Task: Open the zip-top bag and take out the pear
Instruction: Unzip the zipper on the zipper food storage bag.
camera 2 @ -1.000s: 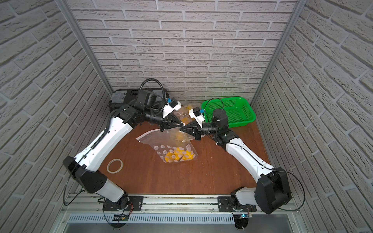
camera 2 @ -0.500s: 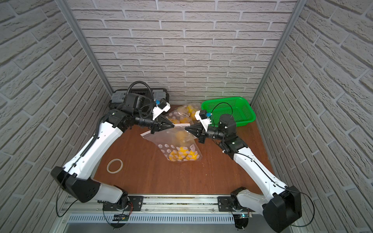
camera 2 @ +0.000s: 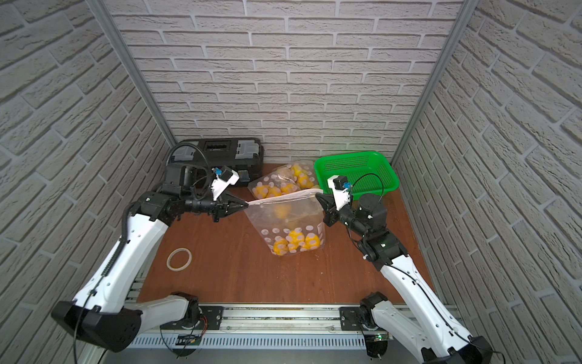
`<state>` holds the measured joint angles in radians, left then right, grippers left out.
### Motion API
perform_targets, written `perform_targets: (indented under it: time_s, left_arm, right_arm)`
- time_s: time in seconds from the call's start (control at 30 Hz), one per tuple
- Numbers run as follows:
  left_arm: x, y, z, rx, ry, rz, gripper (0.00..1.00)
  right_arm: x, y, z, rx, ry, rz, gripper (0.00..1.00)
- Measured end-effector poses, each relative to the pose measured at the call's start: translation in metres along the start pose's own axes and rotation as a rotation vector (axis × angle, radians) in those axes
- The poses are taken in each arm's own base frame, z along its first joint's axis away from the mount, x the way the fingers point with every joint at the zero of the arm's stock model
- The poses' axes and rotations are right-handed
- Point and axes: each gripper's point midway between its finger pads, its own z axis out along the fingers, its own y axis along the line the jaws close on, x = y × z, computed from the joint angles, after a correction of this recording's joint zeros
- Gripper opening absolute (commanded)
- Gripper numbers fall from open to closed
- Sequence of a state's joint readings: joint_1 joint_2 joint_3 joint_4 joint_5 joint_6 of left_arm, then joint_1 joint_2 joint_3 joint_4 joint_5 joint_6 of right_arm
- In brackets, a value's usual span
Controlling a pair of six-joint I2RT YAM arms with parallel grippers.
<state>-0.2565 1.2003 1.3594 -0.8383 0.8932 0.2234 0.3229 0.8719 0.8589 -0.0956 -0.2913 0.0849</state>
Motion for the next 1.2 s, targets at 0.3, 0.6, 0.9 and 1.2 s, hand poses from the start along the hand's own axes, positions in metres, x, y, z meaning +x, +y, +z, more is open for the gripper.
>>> perform_targets:
  time_s: [0.3,0.6,0.9,1.2]
  left_arm:
    - [0.004,0.0,0.006,0.033,0.0,-0.023,0.0]
    - [0.005,-0.002,0.05,0.119,0.097,-0.003,0.31]
    - [-0.044,0.0,0.024,0.014,0.043,0.145,0.46]
    - [-0.074,-0.009,0.045,0.098,0.093,0.253,0.46]
  right_arm:
    - [0.005,0.025,0.002,-0.189,-0.06,-0.009,0.03]
    - [0.011,0.081,0.028,-0.507,0.017,-0.048,0.03]
    - [0.016,0.1,0.008,-0.606,0.026,-0.142,0.03]
    - [0.007,0.113,-0.016,-0.663,-0.01,-0.262,0.03]
